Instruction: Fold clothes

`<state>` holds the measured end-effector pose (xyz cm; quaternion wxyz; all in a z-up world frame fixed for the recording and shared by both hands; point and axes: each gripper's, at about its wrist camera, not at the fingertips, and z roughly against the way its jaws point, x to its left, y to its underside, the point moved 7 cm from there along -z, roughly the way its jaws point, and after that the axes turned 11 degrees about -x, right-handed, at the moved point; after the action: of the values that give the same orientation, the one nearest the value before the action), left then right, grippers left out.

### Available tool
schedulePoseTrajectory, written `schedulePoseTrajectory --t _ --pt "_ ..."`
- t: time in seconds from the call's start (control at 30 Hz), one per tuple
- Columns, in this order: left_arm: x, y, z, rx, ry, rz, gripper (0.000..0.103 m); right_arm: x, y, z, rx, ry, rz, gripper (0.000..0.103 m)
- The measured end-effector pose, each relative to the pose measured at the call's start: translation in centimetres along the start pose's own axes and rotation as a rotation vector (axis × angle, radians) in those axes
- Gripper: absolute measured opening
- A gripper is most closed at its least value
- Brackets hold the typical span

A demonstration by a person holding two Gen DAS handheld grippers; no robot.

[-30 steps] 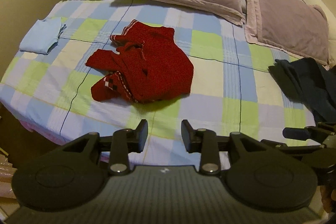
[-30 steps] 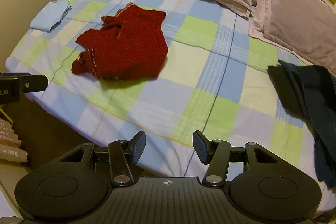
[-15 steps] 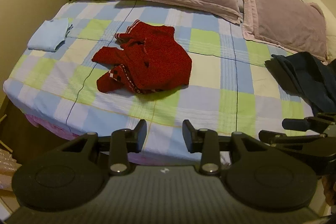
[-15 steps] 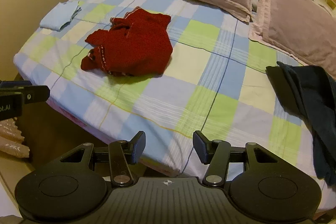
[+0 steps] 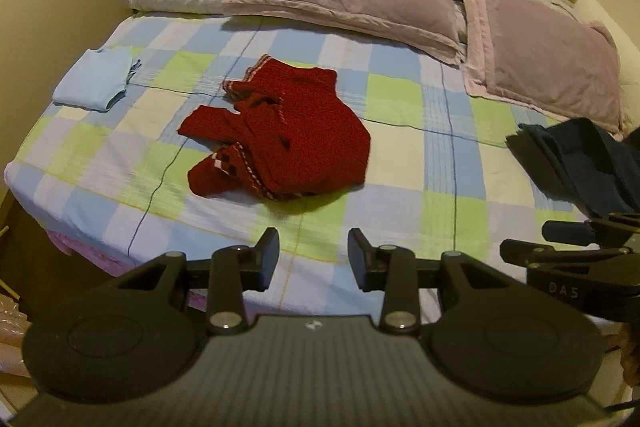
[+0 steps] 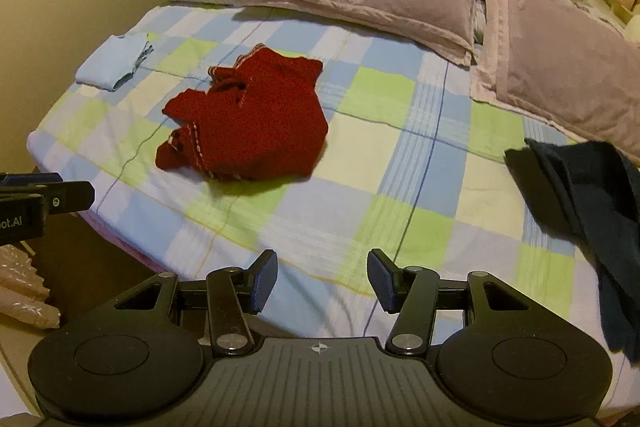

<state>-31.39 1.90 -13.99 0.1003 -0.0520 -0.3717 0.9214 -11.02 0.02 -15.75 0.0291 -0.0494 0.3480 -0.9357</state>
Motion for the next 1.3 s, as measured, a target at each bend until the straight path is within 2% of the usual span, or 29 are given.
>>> schedulePoseTrajectory --t 0.3,0.4,0.53,0.7,0.8,1.03,1.17,1.3 --pt "4.7 -2.9 -5.8 0.037 0.045 -0.007 0.033 1.1 -3.0 -4.9 0.014 0.032 -0.040 0.053" --pt "8.0 -4.2 -9.1 0.073 0.055 -0.016 0.035 1.3 -4.3 -7.3 -0.004 0.039 -0.069 0.053" --pt "12.9 -5.9 -14.0 0.121 0.074 -0.026 0.037 1.5 -5.6 -11.5 0.013 0.097 -0.120 0.053" --pt "18.8 -8.1 -20.5 0.177 0.108 -0.087 0.037 3.6 -6.6 -16.6 0.054 0.175 -0.222 0.053" --pt "21.4 -9.0 -23.7 0.189 0.143 -0.117 0.037 5.7 -6.8 -19.5 0.075 0.183 -0.263 0.053" --pt "25.6 -7.8 -30.2 0.246 0.169 -0.110 0.037 10.1 -5.5 -26.4 0.090 0.171 -0.324 0.053" --pt "27.1 -6.1 -32.0 0.279 0.167 -0.060 0.036 11.5 -5.1 -30.2 0.070 0.187 -0.310 0.053" --pt "27.7 -4.7 -32.3 0.298 0.153 -0.052 0.036 11.3 -4.4 -33.1 0.045 0.257 -0.298 0.053"
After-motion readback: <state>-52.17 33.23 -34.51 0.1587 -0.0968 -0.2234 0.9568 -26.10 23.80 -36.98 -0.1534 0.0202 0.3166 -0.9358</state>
